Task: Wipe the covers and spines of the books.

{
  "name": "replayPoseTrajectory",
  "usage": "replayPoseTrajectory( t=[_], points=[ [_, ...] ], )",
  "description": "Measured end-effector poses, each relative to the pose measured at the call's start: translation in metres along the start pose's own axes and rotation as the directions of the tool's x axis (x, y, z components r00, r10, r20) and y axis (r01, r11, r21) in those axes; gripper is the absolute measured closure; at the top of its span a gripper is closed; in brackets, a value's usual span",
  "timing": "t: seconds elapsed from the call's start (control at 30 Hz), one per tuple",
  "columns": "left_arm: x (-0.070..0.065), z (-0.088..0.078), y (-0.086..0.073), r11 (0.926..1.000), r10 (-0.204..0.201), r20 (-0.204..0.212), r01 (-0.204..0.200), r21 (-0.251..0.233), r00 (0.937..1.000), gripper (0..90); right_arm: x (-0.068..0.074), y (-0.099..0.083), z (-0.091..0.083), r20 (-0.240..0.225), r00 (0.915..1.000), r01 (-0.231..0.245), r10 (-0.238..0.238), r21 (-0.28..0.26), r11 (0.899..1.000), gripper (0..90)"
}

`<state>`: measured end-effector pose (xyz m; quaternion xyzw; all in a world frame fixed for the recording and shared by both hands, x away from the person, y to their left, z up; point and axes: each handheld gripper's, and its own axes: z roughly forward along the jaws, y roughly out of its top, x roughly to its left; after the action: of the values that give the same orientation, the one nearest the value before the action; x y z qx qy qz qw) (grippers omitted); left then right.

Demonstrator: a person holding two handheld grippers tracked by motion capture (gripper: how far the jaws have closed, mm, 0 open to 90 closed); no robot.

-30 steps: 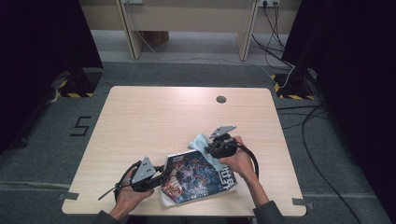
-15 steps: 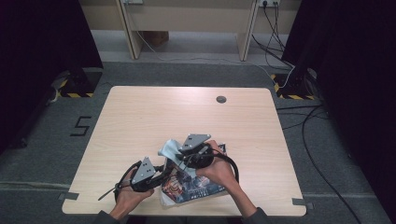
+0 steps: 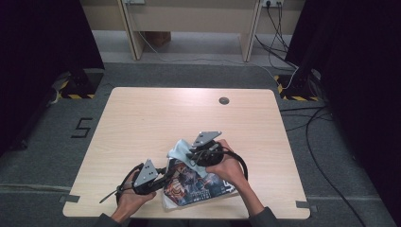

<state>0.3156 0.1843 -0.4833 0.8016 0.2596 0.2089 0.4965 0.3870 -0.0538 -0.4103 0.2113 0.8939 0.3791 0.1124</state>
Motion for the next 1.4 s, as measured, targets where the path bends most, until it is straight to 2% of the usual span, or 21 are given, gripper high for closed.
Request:
replayPoseTrajectory(
  t=[0.1,0.13,0.17,0.3,0.4,0.43,0.47,0.53,0.6,0.63,0.77,0.87,0.97,1.03,1.07,1.1,1.13,1.17,1.23,1.3,1.4],
  points=[
    [0.000,0.000,0.000,1.0000,0.001,0.000,-0.001,0.002,1.0000,78.8,-0.018,-0.015,0.002,0.024,0.9987,-0.046,0.045,0.042,0.998,79.4],
    [0.000,0.000,0.000,1.0000,0.001,0.000,-0.001,0.002,1.0000,78.8,-0.018,-0.015,0.002,0.024,0.9987,-0.046,0.045,0.042,0.998,79.4],
    [0.000,0.000,0.000,1.0000,0.003,0.002,-0.003,0.002,1.0000,78.7,-0.029,-0.022,0.002,0.045,0.9969,-0.067,0.064,0.060,0.996,79.2],
    [-0.001,0.000,0.000,1.0000,0.007,0.002,-0.007,0.002,1.0000,78.5,-0.046,-0.037,0.004,0.083,0.9903,-0.119,0.111,0.091,0.989,79.2],
    [-0.001,0.000,0.000,0.9999,0.011,0.003,-0.011,0.001,0.9999,78.5,-0.055,-0.043,0.004,0.099,0.9874,-0.134,0.124,0.103,0.986,79.2],
    [-0.001,0.000,0.001,0.9999,0.015,0.004,-0.015,-0.001,0.9999,78.6,-0.063,-0.051,0.004,0.132,0.9817,-0.154,0.137,0.124,0.980,79.3],
    [-0.002,-0.001,0.001,0.9999,0.016,0.004,-0.016,-0.002,0.9999,78.6,-0.063,-0.051,0.004,0.132,0.9817,-0.154,0.137,0.124,0.980,79.3],
    [-0.002,-0.001,0.002,0.9998,0.021,0.005,-0.021,-0.002,0.9998,78.6,-0.076,-0.065,0.004,0.175,0.9709,-0.191,0.163,0.156,0.969,79.3],
    [-0.002,-0.001,0.002,0.9998,0.021,0.005,-0.021,-0.006,0.9998,78.7,-0.081,-0.069,0.004,0.186,0.9676,-0.202,0.171,0.164,0.965,79.3],
    [-0.002,-0.001,0.002,0.9997,0.025,0.005,-0.025,-0.006,0.9997,78.7,-0.088,-0.077,0.004,0.217,0.9581,-0.227,0.187,0.177,0.958,79.4],
    [-0.003,-0.001,0.002,0.9997,0.024,0.003,-0.024,-0.006,0.9997,78.7,-0.094,-0.084,0.006,0.220,0.9525,-0.251,0.211,0.173,0.952,79.5],
    [-0.002,-0.001,0.002,0.9996,0.026,0.003,-0.026,-0.006,0.9997,78.6,-0.090,-0.079,0.005,0.227,0.9569,-0.224,0.181,0.182,0.957,79.7],
    [-0.003,-0.001,0.003,0.9996,0.026,0.004,-0.026,-0.007,0.9996,78.6,-0.078,-0.066,0.003,0.185,0.9728,-0.169,0.140,0.155,0.973,80.0],
    [-0.003,-0.001,0.003,0.9996,0.027,0.003,-0.027,-0.009,0.9996,78.6,-0.074,-0.062,0.003,0.176,0.9761,-0.155,0.128,0.150,0.976,80.0],
    [-0.003,-0.001,0.003,0.9996,0.026,0.003,-0.026,-0.011,0.9996,78.6,-0.067,-0.052,0.002,0.160,0.9832,-0.111,0.088,0.140,0.984,80.1],
    [-0.003,-0.001,0.003,0.9996,0.025,0.003,-0.025,-0.013,0.9997,78.6,-0.064,-0.049,0.002,0.158,0.9851,-0.091,0.068,0.144,0.985,80.0],
    [-0.003,-0.002,0.003,0.9996,0.026,0.003,-0.026,-0.012,0.9997,78.6,-0.062,-0.046,0.002,0.158,0.9862,-0.073,0.049,0.147,0.986,79.8],
    [-0.004,-0.001,0.003,0.9995,0.029,0.002,-0.029,-0.015,0.9996,78.6,-0.061,-0.042,0.003,0.188,0.9822,-0.034,0.001,0.168,0.985,79.2],
    [-0.004,-0.001,0.003,0.9993,0.037,0.002,-0.037,-0.009,0.9993,78.6,-0.064,-0.042,0.003,0.185,0.9827,-0.036,0.004,0.167,0.985,79.3],
    [-0.005,0.000,0.004,0.9991,0.043,0.007,-0.043,-0.008,0.9991,78.7,-0.075,-0.049,0.006,0.164,0.9841,-0.092,0.068,0.146,0.985,80.1],
    [-0.006,0.000,0.004,0.9989,0.046,0.007,-0.046,-0.010,0.9989,78.7,-0.083,-0.056,0.007,0.171,0.9797,-0.130,0.105,0.145,0.981,80.4]
  ],
)
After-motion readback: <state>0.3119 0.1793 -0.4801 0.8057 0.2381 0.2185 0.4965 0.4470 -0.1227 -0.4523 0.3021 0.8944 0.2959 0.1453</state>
